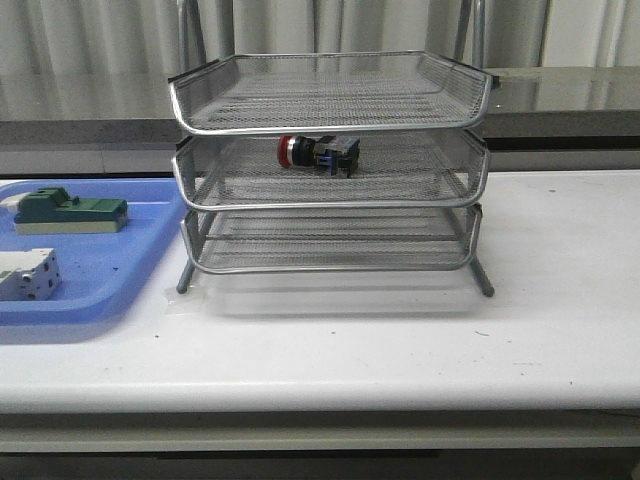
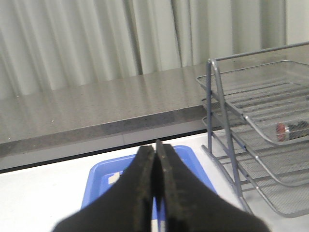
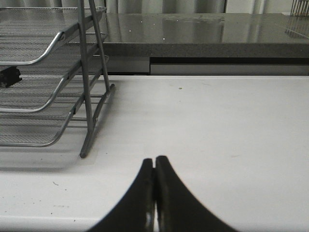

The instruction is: Place button on rack with both arms

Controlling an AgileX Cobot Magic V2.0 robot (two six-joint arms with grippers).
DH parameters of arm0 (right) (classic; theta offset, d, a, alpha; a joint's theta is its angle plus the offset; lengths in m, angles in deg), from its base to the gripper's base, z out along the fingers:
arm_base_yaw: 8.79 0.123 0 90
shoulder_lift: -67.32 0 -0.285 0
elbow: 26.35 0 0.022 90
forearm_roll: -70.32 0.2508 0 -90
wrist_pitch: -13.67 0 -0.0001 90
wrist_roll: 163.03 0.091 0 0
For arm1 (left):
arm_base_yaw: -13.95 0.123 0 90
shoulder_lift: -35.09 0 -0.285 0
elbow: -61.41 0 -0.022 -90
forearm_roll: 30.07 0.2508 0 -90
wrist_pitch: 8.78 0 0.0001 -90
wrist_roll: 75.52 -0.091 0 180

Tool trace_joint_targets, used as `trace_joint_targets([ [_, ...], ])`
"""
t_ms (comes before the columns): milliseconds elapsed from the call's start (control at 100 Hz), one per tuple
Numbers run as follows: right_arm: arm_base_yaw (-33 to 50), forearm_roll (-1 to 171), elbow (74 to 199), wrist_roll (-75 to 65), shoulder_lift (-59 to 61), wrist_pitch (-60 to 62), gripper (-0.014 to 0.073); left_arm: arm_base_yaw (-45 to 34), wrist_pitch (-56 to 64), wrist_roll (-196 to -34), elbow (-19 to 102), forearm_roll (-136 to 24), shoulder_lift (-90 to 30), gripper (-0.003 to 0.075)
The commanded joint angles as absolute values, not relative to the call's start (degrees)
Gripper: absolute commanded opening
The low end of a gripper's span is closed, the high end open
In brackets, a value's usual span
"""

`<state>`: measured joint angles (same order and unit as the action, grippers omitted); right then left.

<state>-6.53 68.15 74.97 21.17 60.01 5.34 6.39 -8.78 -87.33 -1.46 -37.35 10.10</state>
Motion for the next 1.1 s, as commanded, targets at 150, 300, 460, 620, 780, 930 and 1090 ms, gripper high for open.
trace_joint_targets([
  [150,-6.9,67.6,74.8,21.0,61.1,9.9,-0.0060,9.1,-13.0,-83.8,-7.1,-34.1,18.7,-0.0020],
  [300,-6.9,67.6,74.8,21.0,61.1,9.9,-0.0060,9.2,-12.9,-80.9,-12.0,-31.6,23.9,-0.0020],
  [460,-6.9,67.6,74.8,21.0,61.1,9.9,-0.0060,9.2,-12.7,-76.1,-16.1,-28.2,27.2,-0.0020],
  [620,-6.9,67.6,74.8,21.0,61.1,9.9,-0.0060,9.2,-11.2,-74.4,-18.0,-27.3,29.4,-0.0020],
  [780,-6.9,67.6,74.8,21.0,61.1,9.9,-0.0060,9.2,-10.8,-74.4,-18.0,-26.6,29.4,-0.0020],
  [930,-6.9,67.6,74.8,21.0,61.1,9.9,-0.0060,9.2,-10.9,-74.4,-18.0,-26.6,29.4,-0.0020],
  [1090,-6.9,67.6,74.8,21.0,61.1,9.9,-0.0060,9.2,-10.9,-74.4,-18.0,-26.6,29.4,-0.0020],
])
